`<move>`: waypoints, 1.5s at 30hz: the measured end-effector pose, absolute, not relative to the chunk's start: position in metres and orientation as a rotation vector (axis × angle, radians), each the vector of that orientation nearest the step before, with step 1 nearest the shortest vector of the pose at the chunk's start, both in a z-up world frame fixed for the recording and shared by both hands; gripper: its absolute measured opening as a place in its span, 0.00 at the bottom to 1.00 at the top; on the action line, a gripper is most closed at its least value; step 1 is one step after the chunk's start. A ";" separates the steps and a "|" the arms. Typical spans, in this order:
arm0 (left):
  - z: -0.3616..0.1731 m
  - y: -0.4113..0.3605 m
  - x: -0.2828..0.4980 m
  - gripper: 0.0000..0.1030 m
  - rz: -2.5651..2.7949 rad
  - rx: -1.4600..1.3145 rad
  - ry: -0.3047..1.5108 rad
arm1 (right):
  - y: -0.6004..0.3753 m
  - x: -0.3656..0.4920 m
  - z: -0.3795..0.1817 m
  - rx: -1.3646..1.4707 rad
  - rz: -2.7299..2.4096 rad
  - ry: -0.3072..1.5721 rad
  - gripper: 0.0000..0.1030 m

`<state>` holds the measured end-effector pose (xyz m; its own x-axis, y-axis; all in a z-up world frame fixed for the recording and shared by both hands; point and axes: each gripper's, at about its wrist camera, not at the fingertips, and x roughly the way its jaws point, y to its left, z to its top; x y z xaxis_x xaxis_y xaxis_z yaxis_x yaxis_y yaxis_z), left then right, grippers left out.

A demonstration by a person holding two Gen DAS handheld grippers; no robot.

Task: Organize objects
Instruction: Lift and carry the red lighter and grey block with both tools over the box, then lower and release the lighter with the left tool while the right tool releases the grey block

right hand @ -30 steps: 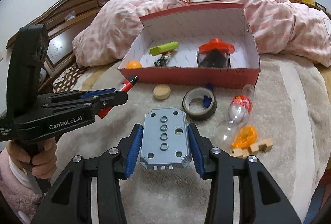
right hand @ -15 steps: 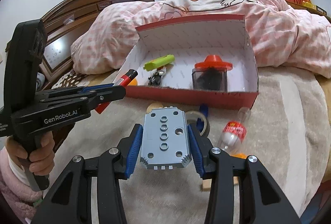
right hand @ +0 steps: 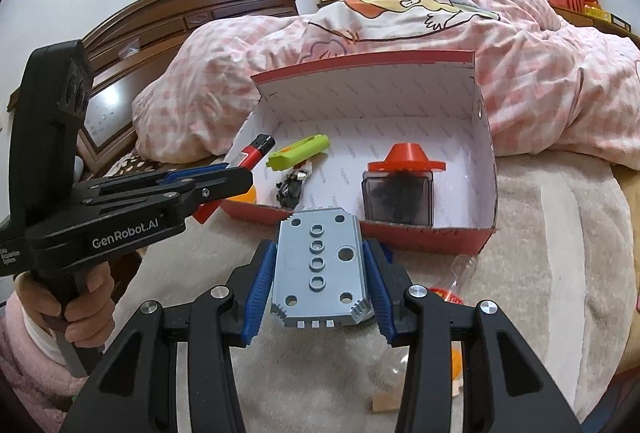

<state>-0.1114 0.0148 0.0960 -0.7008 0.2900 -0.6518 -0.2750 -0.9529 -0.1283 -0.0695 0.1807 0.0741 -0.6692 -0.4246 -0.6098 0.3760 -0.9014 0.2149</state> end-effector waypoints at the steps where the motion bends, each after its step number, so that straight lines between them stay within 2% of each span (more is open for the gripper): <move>1: 0.096 0.015 -0.113 0.18 2.644 -1.019 -0.032 | 0.181 -0.073 0.075 0.948 -2.528 -0.099 0.44; 24: 0.091 0.022 -0.157 0.18 2.679 -1.029 -0.042 | 0.187 -0.127 0.082 0.928 -2.573 -0.135 0.44; 45: 0.065 0.030 -0.204 0.18 2.761 -1.075 0.039 | 0.195 -0.174 0.059 1.001 -2.659 -0.110 0.44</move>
